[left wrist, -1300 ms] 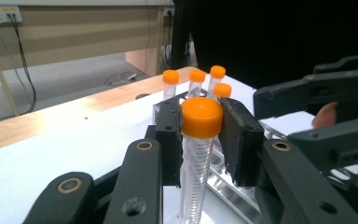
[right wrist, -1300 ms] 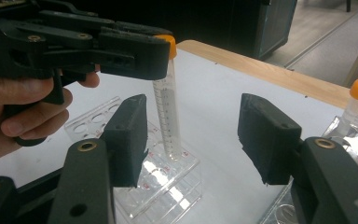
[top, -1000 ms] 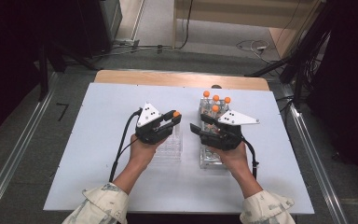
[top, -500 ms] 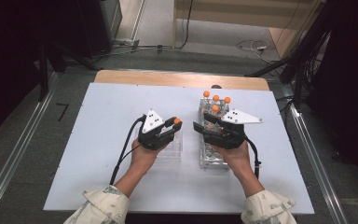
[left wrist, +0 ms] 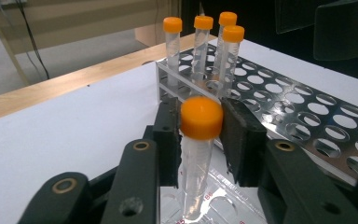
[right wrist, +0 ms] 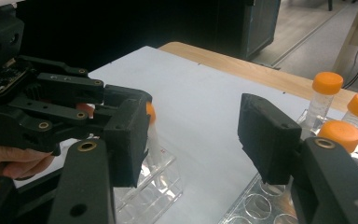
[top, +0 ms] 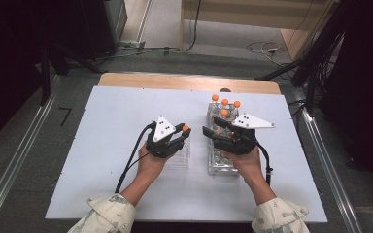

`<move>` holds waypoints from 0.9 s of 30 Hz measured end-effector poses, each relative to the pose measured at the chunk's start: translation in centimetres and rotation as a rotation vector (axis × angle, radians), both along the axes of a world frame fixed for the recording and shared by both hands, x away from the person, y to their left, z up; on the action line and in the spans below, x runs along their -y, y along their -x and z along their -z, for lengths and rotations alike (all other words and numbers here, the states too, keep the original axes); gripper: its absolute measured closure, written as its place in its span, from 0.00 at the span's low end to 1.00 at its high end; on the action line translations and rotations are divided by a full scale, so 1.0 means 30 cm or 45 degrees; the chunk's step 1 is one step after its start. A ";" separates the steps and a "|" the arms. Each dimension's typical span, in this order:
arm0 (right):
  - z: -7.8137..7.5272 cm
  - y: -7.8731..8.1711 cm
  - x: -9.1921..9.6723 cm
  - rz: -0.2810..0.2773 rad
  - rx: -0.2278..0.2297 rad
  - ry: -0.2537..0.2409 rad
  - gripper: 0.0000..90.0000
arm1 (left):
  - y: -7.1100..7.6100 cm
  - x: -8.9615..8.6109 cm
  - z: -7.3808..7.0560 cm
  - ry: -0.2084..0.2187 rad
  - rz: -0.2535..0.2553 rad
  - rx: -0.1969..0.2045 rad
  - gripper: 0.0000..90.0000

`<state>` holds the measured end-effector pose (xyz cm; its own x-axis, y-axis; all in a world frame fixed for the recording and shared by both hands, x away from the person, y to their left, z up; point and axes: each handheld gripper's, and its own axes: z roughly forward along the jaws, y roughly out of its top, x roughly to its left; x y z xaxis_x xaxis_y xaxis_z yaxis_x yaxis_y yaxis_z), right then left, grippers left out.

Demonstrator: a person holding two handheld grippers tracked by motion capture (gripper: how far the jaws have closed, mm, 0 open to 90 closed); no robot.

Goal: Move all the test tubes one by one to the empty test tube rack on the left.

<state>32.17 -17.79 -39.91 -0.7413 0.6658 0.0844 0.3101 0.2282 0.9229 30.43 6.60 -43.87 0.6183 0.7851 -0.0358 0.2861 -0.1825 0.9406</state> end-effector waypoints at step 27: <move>0.043 -0.057 0.077 0.162 0.017 0.048 0.46 | 0.010 -0.086 -0.032 0.109 -0.110 -0.044 0.21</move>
